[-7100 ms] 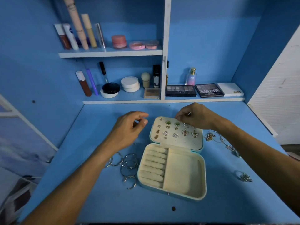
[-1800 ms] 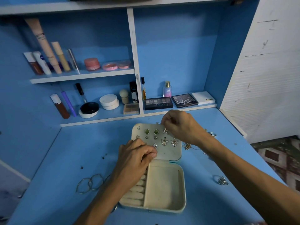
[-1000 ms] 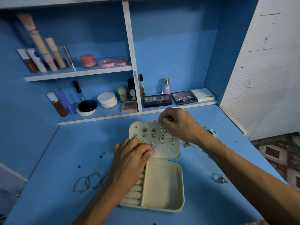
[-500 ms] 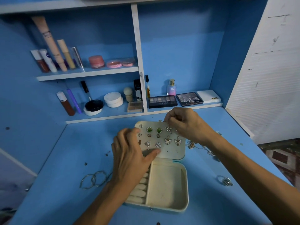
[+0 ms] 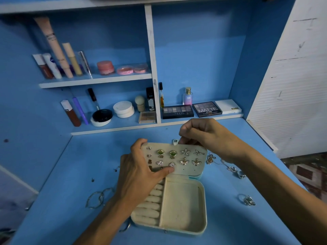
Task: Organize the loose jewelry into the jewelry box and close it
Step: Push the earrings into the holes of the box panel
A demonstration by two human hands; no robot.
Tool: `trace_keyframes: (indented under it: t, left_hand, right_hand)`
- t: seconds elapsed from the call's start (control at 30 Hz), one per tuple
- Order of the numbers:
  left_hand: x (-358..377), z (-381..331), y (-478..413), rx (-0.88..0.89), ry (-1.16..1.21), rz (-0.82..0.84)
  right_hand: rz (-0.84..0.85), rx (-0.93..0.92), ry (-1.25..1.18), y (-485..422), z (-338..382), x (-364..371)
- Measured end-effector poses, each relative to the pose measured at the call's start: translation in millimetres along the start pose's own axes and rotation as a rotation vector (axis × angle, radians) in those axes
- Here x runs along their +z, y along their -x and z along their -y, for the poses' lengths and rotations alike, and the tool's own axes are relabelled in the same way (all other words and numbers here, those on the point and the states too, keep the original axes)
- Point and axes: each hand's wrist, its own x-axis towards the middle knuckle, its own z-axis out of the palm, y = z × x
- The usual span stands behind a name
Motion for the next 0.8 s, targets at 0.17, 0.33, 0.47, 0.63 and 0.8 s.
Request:
trace_keyframes:
  t: [0.17,0.33,0.47,0.63,0.8]
  left_hand:
    - [1.9,2.9,1.9,0.095,-0.044,-0.063]
    - [0.5,3.1,3.0,0.266,-0.182,-0.195]
    - [-0.4,8.8,0.6,0.399,-0.203,-0.223]
    - [-0.5,11.1,0.7,0.534,-0.207,-0.240]
    - [-3.9,11.0,0.4,0.590,-0.259,-0.257]
  right_hand:
    - [0.069,0.138,-0.112,-19.3,-16.0,-10.4]
    - [0.409,0.108,0.431,-32.5,-24.4,-2.8]
    - [0.537,0.088,0.486,-37.1,-19.9,2.7]
    - [0.606,0.104,0.568,-43.5,-21.4,4.6]
    - [0.630,0.078,0.543,-44.2,-15.1,13.4]
